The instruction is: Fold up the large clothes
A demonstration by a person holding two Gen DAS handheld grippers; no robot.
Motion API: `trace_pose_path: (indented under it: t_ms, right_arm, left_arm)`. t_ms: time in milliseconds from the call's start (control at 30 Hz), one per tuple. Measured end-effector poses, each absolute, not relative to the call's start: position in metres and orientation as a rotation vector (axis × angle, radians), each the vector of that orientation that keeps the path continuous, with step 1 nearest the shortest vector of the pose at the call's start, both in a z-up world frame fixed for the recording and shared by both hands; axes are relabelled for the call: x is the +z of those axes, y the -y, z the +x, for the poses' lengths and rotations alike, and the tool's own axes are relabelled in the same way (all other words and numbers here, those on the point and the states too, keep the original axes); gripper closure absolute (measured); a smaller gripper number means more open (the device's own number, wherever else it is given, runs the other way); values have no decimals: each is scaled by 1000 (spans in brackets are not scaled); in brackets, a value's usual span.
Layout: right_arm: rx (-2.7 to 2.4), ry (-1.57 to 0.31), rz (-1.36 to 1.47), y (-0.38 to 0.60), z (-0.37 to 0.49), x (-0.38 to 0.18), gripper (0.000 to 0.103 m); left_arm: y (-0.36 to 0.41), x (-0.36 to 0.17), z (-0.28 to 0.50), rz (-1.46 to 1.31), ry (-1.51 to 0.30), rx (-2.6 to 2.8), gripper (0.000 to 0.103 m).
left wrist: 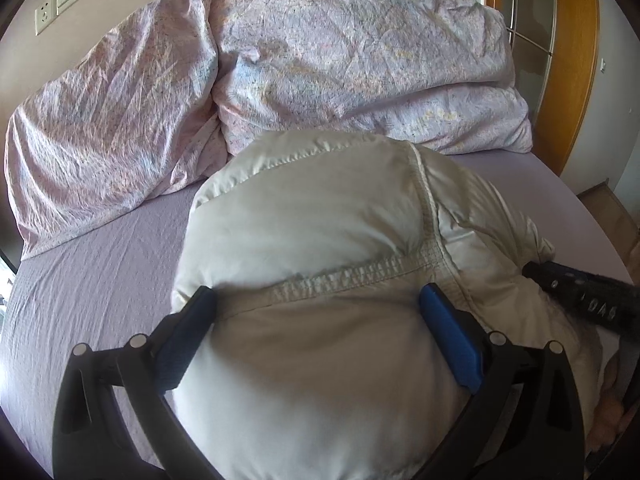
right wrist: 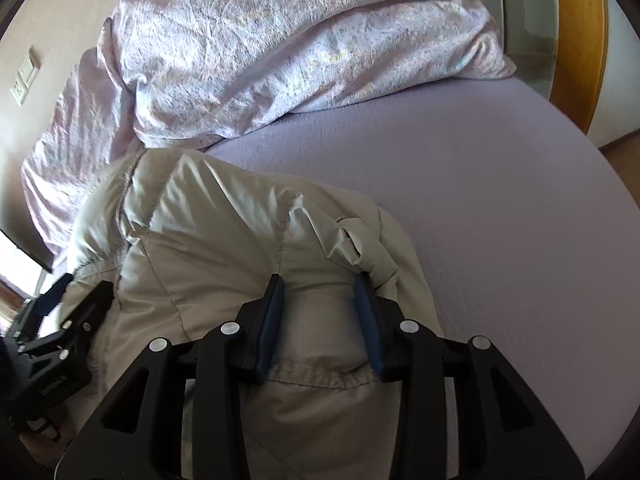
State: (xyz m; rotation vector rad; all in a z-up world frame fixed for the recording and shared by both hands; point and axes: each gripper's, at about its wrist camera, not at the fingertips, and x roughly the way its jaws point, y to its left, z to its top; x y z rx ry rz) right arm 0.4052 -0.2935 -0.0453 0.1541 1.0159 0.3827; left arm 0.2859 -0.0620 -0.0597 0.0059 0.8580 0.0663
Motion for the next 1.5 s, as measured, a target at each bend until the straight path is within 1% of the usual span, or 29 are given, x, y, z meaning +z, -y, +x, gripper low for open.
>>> trace_pose_path:
  t_ms: [67,133,200,233,400,533,700,933,1133,1233,1433,1500]
  right_arm:
    - [407,-1024,176,300,404,-38,56]
    - [410,-1019,190,307,402,-31,46]
    - [401,-1012,209,316,400,-25,23]
    - [409,-1015,236,323,401,-23,18]
    - [440,-1131,381,348,414,-36,9]
    - [471,-1264,507,358,426,-58,8]
    - [515,-1378,628,356,429,-83,1]
    - [622,-1480,667,328,428,-100,1]
    - [655,-1485,664,310,427,-104,2]
    - [659,-1472,661,312,425,-102,9]
    - [654,-1447,660,316,418,-97,15]
    - [650,-1442,662,317,417,-97,16]
  left_arm:
    - [57,-55,283,-9,-863,64,2]
    - [49,-49,280,-28,-866,69,2]
    - [38,-42,275,-51,-864,71,2]
    - [34,-40,273,-57,-864,72,2]
    - [5,-36,266,-109,-900,77,2]
    - [-16,-40,264,-160,-932,68,2]
    - [-22,-41,263,-178,-956,32,2]
    - [-25,-40,263,-191,-973,-5,2]
    - [-33,-42,263,-237,-993,-44,2]
    - [-40,-48,265,-298,-1016,-85,2]
    - [-45,-66,273,-406,-1058,-162,2]
    - [-45,-73,277,-440,-1070,-180,2]
